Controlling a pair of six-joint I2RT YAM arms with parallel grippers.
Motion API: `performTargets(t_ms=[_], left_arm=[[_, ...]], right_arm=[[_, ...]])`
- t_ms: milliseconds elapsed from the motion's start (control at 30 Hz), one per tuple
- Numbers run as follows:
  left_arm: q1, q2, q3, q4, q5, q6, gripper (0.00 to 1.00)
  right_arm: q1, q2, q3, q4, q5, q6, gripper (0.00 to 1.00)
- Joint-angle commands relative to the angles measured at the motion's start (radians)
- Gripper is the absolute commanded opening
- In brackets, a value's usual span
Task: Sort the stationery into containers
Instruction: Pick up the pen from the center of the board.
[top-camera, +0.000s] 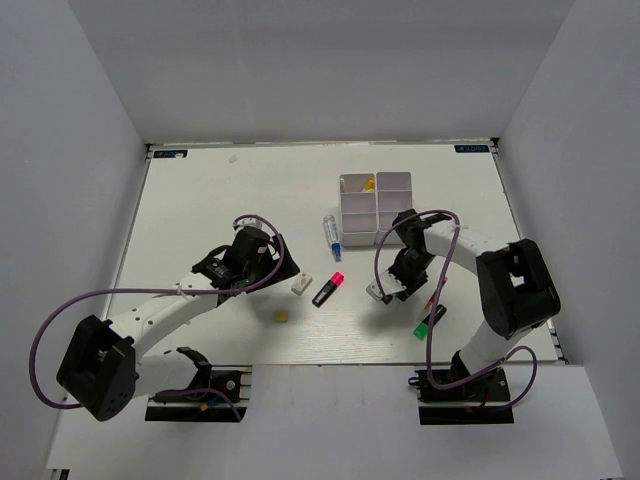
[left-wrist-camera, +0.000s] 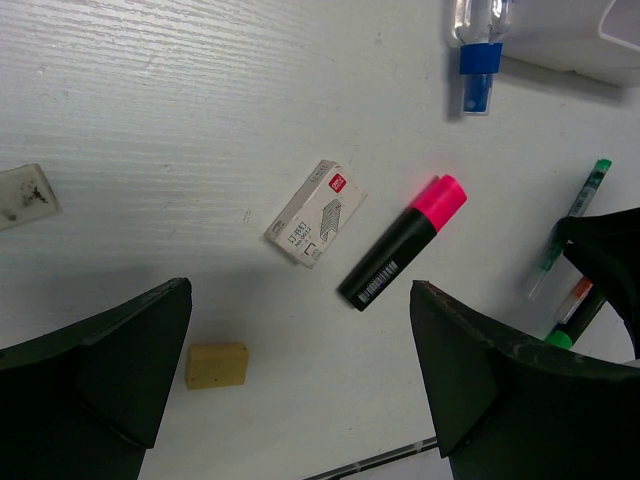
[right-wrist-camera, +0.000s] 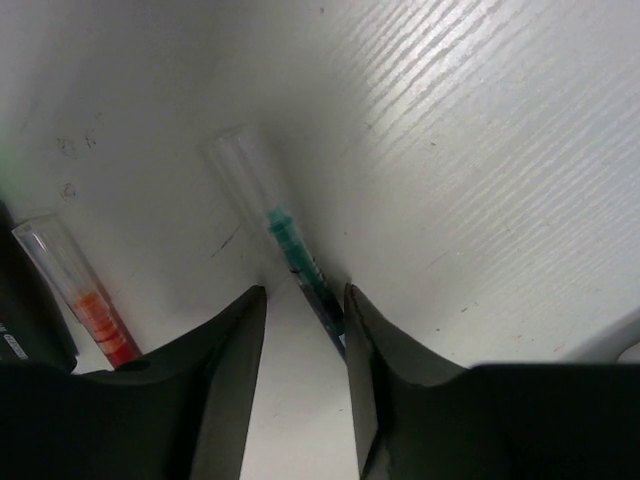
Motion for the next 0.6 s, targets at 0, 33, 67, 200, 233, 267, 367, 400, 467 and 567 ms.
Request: performTargets(t_ms=[0, 33, 67, 200, 233, 267, 367, 400, 467, 567], left_arm=[[0.001, -0.031, -0.007, 0.005, 0.000, -0.005, 1.00], [0.001, -0.031, -0.007, 0.005, 0.000, -0.005, 1.00], [0.001, -0.031, -0.007, 0.005, 0.000, -0.005, 1.00], [0.001, -0.031, -0.007, 0.005, 0.000, -0.015, 1.00], [0.001, -0.031, -0.007, 0.005, 0.000, -0.015, 1.00], [0.001, -0.031, -0.007, 0.005, 0.000, -0.015, 1.00], [0.001, -0.031, -0.007, 0.005, 0.009, -0.015, 1.00], [0.001, -0.031, -0.007, 0.005, 0.009, -0.015, 1.00], [0.001, -0.022, -0.007, 0.014, 0.009, -0.015, 1.00], [0.001, -0.012, -0.007, 0.023, 0.019, -0.015, 1.00]], right_arm=[[0.018, 0.018, -0.056, 0.046, 0.031, -0.195, 0.39], [0.023, 0.021, -0.061, 0.040, 0.027, -0.183, 0.34], [0.027, 0.025, -0.059, 0.040, 0.024, -0.175, 0.27], [0.032, 0.058, -0.018, 0.002, -0.054, -0.040, 0.13], [0.033, 0.064, 0.031, -0.009, -0.076, -0.017, 0.11], [0.030, 0.074, 0.048, -0.020, -0.096, 0.009, 0.07], [0.020, 0.075, 0.145, -0.086, -0.272, 0.138, 0.04], [0.015, 0.061, 0.163, -0.095, -0.306, 0.197, 0.00], [0.004, 0.042, 0.247, -0.138, -0.461, 0.326, 0.00], [-0.025, 0.007, 0.338, -0.135, -0.648, 0.405, 0.00]])
